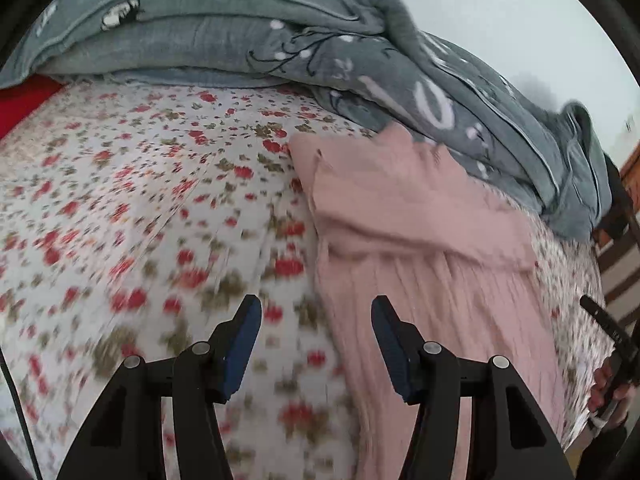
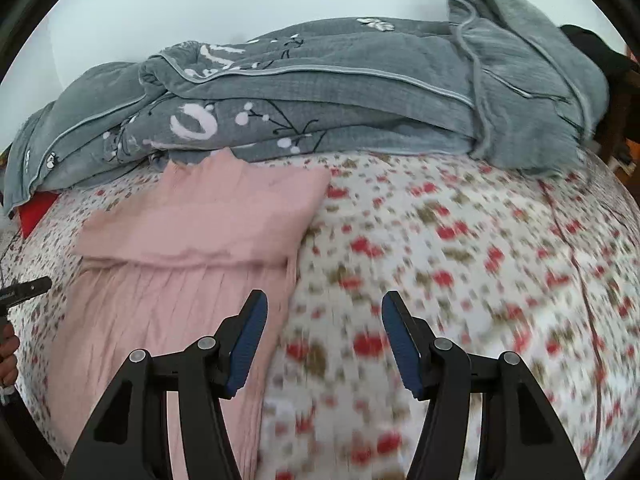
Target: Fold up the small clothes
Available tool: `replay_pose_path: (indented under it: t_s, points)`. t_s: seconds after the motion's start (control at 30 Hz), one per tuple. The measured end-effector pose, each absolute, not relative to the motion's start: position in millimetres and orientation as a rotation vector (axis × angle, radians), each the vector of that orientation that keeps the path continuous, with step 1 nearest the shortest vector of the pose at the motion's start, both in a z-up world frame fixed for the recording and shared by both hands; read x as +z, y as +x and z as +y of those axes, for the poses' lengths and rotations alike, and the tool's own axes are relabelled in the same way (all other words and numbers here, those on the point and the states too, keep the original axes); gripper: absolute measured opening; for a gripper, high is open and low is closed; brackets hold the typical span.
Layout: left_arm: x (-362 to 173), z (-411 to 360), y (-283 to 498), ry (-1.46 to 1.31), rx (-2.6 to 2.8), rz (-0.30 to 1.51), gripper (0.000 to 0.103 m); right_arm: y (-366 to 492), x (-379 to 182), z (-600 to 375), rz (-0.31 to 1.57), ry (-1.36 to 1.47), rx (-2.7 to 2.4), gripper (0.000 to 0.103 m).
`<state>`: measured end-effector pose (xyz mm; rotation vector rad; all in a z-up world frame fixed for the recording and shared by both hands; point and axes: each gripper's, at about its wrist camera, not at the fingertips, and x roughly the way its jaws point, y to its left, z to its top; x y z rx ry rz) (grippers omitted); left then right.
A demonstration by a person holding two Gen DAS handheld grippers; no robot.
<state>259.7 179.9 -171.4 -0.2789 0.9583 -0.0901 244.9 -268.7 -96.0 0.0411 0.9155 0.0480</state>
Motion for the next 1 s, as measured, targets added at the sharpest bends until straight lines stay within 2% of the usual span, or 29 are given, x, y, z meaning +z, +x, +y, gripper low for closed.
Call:
replay_pose_path:
  t_s: [0.13,0.17,0.23,0.67,0.7,0.8,1.0]
  points:
    - [-167.4,173.3,222.1,-0.286,-0.103,0.961,0.055,207.5,-97.8,-266.2,0.950,0.089,0.087,0.058]
    - [-167.6,170.5,212.8,-0.284,-0.105,0.966,0.055,198.0,-99.6,-263.5,0.972,0.085,0.100,0.053]
    - [-167.4,166.0,195.1,-0.279,-0.122,0.965,0.054,178.8,-102.2,-257.5,0.982,0.077,0.125,0.050]
    - [-197.9,121.4,94.4,-0.240,-0.182,1.022,0.055,71.4,-134.2,-241.3,1.010,0.133,0.225,0.050]
    - [-199.8,116.9,90.4,-0.221,-0.187,1.024,0.057,63.6,-134.4,-237.0,0.998,0.117,0.237,0.050]
    - [-207.7,101.7,77.3,-0.146,-0.196,1.031,0.070,44.7,-133.8,-220.6,0.951,0.038,0.259,0.050]
    - [-215.5,77.3,60.0,-0.065,-0.249,1.012,0.070,11.4,-136.6,-179.0,0.853,-0.195,0.334,0.050]
